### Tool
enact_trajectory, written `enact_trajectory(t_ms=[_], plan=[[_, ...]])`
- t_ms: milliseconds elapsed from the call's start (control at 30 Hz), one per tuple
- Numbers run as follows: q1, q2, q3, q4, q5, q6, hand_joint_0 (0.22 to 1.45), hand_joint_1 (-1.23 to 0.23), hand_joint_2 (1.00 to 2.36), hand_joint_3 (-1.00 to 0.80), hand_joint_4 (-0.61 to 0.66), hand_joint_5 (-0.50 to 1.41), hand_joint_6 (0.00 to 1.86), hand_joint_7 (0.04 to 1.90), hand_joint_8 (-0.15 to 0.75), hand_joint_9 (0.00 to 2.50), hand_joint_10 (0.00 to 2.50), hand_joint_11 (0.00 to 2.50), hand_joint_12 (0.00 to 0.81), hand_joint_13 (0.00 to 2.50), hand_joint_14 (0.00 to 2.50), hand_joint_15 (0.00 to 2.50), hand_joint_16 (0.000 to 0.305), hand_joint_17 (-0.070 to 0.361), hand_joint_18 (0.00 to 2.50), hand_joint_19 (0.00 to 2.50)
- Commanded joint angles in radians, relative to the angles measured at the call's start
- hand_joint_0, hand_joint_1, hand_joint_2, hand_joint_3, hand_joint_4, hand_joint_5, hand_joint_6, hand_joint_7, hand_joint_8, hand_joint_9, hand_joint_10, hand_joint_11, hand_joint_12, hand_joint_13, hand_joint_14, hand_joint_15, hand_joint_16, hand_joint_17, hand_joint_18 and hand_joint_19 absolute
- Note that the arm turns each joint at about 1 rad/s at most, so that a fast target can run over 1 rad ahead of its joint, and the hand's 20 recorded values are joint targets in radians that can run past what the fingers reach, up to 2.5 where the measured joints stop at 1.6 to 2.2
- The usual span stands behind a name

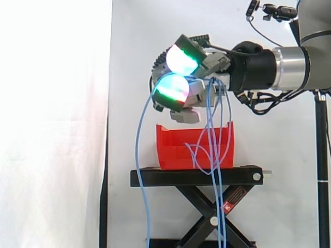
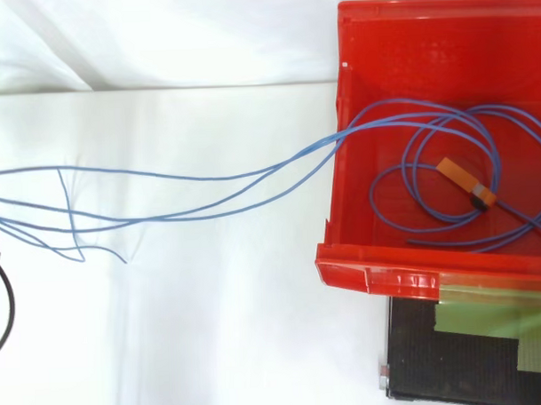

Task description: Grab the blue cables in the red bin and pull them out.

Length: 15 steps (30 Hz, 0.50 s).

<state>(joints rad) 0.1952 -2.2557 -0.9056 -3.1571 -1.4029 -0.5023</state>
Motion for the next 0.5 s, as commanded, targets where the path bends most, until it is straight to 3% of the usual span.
enact_trajectory(t_ms=[0, 367, 467], plan=[[0.0, 0.001, -0.021, 0.0, -0.001, 0.008, 1.0, -0.91, 1.0, -1.0, 0.18, 0.84, 0.8, 0.46, 0.255, 1.31, 0.86, 1.3, 0.323, 1.08, 2.5, 0.65, 0.033, 0.074, 1.29, 1.03], [0.003, -0.001, -0.052, 0.022, -0.002, 0.058, 1.0, -0.91, 1.0, -1.0, 0.18, 0.84, 0.81, 0.46, 0.254, 1.29, 0.9, 1.27, 0.317, 1.07, 2.5, 0.63, 0.032, 0.072, 1.28, 1.04], [0.009, -0.001, -0.076, 0.055, -0.002, 0.09, 1.0, -0.91, 1.0, -1.0, 0.19, 0.84, 0.81, 0.46, 0.252, 1.29, 0.9, 1.27, 0.315, 1.07, 2.5, 0.63, 0.032, 0.072, 1.28, 1.05]])
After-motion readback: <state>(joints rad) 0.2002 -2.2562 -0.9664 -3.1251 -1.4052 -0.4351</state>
